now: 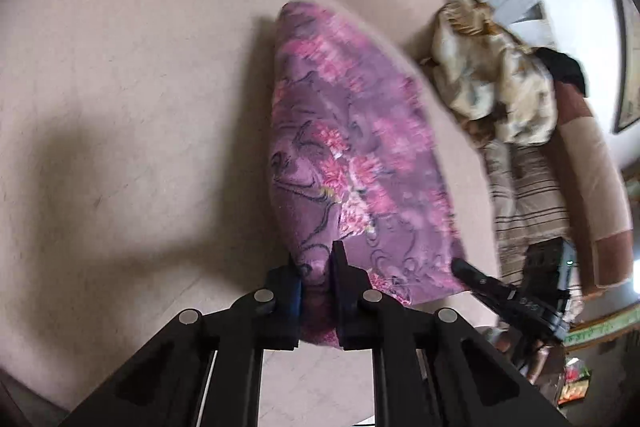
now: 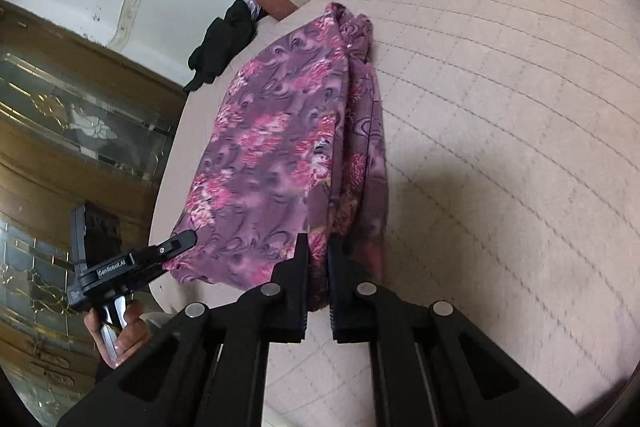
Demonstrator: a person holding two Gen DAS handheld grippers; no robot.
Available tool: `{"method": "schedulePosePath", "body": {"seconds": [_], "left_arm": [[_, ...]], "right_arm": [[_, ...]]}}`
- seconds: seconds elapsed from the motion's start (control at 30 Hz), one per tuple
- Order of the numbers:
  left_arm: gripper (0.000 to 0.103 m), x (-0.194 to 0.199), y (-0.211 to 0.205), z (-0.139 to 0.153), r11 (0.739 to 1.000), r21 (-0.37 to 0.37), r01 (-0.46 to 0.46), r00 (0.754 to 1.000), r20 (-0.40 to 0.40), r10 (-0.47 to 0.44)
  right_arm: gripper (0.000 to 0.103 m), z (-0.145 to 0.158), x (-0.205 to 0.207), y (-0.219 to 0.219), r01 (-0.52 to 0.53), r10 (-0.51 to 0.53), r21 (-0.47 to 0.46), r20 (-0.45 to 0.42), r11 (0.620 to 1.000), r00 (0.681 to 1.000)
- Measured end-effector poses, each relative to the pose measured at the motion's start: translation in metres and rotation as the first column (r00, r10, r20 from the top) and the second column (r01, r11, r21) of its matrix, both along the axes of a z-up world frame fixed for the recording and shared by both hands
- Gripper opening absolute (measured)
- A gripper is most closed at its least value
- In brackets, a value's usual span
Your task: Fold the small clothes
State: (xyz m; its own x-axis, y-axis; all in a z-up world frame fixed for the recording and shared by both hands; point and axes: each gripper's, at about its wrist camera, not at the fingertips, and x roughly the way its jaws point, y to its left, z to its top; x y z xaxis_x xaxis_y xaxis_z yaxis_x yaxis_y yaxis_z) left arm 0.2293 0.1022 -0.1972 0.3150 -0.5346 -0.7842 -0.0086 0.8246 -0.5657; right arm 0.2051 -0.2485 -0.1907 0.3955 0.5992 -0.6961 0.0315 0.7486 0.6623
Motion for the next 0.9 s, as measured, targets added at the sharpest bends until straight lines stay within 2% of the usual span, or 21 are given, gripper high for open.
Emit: {"method": "schedulePosePath", "body": {"seconds": [0.1, 0.17, 0.23, 0.27, 0.33, 0.43, 0.47, 0.5, 0.6, 0.63, 0.67, 0.7, 0.73, 0.77, 0.8, 0.87, 0.9], "left_arm": [[0.013, 0.004, -0.010, -0.014, 0.995, 0.100, 0.005, 1.000, -0.026, -0.002], [0.019, 0.003, -0.012, -0.009, 0.994, 0.105, 0.013, 1.000, -0.013, -0.011], [0.030, -0.002, -0.013, -0.003, 0.994, 0.110, -0.006, 1.000, 0.007, 0.005], [0.041, -0.006, -0.010, -0.007, 0.993, 0.111, -0.027, 1.000, -0.004, 0.027], [0.045, -0.011, -0.003, -0.013, 0.993, 0.097, -0.072, 0.997, -0.023, 0.074], [0.049, -0.015, 0.002, -0.011, 0.994, 0.047, -0.102, 0.995, -0.012, 0.103], [0.056, -0.016, 0.003, -0.010, 0.994, 0.031, -0.105, 0.994, -0.005, 0.105], [0.061, -0.015, 0.003, -0.012, 0.995, 0.022, -0.102, 0.995, -0.007, 0.102], [0.061, -0.010, -0.005, -0.019, 0.995, 0.038, -0.088, 0.996, -0.020, 0.088], [0.060, -0.010, -0.007, -0.018, 0.995, 0.053, -0.082, 0.997, -0.008, 0.083], [0.054, -0.011, -0.009, -0.016, 0.995, 0.064, -0.079, 0.997, 0.014, 0.078], [0.032, -0.012, -0.009, -0.015, 0.995, 0.055, -0.081, 0.997, 0.020, 0.080], [0.024, -0.011, -0.008, -0.017, 0.996, 0.042, -0.083, 0.996, 0.010, 0.083], [0.016, -0.011, -0.006, -0.017, 0.995, 0.043, -0.090, 0.996, 0.008, 0.090], [0.012, -0.013, -0.003, -0.014, 0.995, 0.024, -0.095, 0.995, 0.010, 0.095], [0.011, -0.021, 0.004, 0.003, 0.994, -0.012, -0.109, 0.993, 0.047, 0.109], [0.011, -0.026, 0.007, 0.011, 0.993, -0.030, -0.114, 0.991, 0.069, 0.116]], "right_arm": [[0.007, -0.030, 0.009, 0.001, 0.007, -0.012, -0.085, -0.068, 0.996, 0.998], [0.005, -0.032, 0.011, -0.005, 0.029, -0.031, -0.028, -0.078, 0.999, 0.996], [0.011, -0.020, 0.007, -0.009, 0.041, -0.043, -0.046, -0.039, 0.998, 0.998], [0.027, -0.016, 0.005, -0.011, 0.046, -0.049, -0.086, -0.026, 0.995, 0.998], [0.051, -0.018, 0.006, -0.011, 0.064, -0.067, -0.099, -0.028, 0.993, 0.997], [0.055, -0.023, 0.004, -0.016, 0.064, -0.066, -0.035, -0.046, 0.997, 0.997], [0.060, -0.023, 0.006, -0.012, 0.056, -0.057, -0.025, -0.044, 0.998, 0.997], [0.061, -0.024, 0.006, -0.008, 0.043, -0.044, -0.024, -0.039, 0.999, 0.998], [0.060, -0.024, 0.007, 0.007, 0.009, -0.011, -0.080, -0.019, 0.997, 1.000], [0.055, -0.023, 0.008, 0.012, 0.003, -0.004, -0.115, -0.009, 0.993, 1.000], [0.041, -0.023, 0.009, 0.017, -0.002, 0.001, -0.147, -0.006, 0.989, 1.000], [0.032, -0.026, 0.010, 0.021, -0.011, 0.009, -0.184, -0.011, 0.983, 1.000], [0.018, -0.027, 0.010, 0.021, -0.012, 0.009, -0.196, -0.016, 0.981, 1.000], [0.013, -0.027, 0.011, 0.018, -0.005, 0.002, -0.186, -0.017, 0.983, 1.000], [0.012, -0.026, 0.010, 0.013, 0.005, -0.009, -0.149, -0.023, 0.989, 1.000], [0.011, -0.019, 0.007, 0.007, 0.012, -0.014, -0.112, -0.024, 0.994, 1.000], [0.011, -0.012, 0.003, 0.001, 0.020, -0.022, -0.059, -0.026, 0.998, 0.999]]}}
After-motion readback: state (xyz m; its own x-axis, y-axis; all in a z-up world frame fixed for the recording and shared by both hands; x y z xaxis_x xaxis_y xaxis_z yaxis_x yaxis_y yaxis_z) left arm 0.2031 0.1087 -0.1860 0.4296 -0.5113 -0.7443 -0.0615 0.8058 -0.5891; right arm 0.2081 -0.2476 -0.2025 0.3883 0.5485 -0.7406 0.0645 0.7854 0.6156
